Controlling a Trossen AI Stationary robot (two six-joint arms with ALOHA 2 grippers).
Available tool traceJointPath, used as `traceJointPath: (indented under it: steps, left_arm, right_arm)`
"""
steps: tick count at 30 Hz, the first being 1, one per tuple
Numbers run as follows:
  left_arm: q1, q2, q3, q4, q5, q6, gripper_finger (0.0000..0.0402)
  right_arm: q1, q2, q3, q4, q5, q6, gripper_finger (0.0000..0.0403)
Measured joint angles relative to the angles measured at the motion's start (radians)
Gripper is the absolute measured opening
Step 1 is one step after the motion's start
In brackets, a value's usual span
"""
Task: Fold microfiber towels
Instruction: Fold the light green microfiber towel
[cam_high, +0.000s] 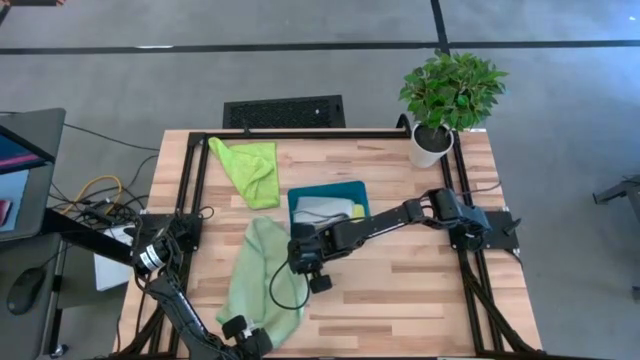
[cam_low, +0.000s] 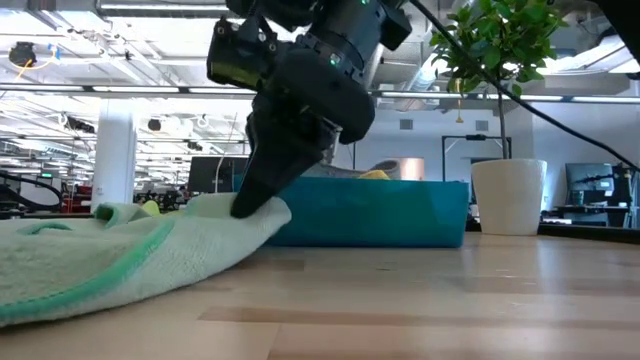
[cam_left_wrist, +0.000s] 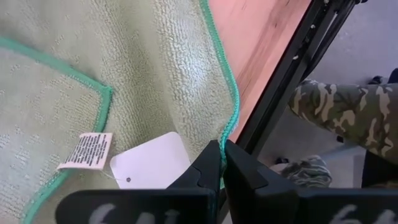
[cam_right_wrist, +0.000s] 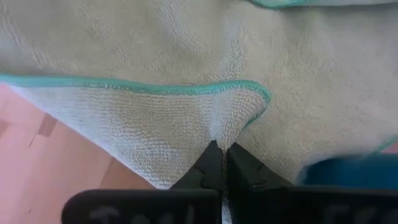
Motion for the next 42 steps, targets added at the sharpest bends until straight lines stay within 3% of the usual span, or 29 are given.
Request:
traceJointPath:
  steps: [6,19,24,32,37,42]
  left_arm:
    - [-0.002,0.000,0.000,-0.008,0.034,-0.062,0.0000]
    - [-0.002,0.000,0.000,-0.007,0.038,-0.068,0.0000]
    - [-0.002,0.000,0.000,-0.007,0.039,-0.068,0.0000]
    - [-0.002,0.000,0.000,-0.007,0.039,-0.068,0.0000]
    - [-0.002,0.000,0.000,-0.007,0.039,-0.068,0.0000]
    - [-0.002,0.000,0.000,-0.017,0.039,-0.069,0.0000]
  right_arm:
    - [0.010,-0.009,0.040,-0.076,0.000,-0.003,0.0033]
    - [0.021,-0.006,0.045,-0.069,-0.011,0.046,0.0085]
    - [0.035,-0.006,0.044,-0.058,-0.008,-0.008,0.0110]
    - [0.024,-0.005,0.044,-0.027,-0.010,-0.014,0.0124]
    - [0.005,-0.005,0.044,-0.042,-0.013,-0.012,0.0103]
    - [0.007,-0.009,0.044,-0.078,-0.015,-0.012,0.0021]
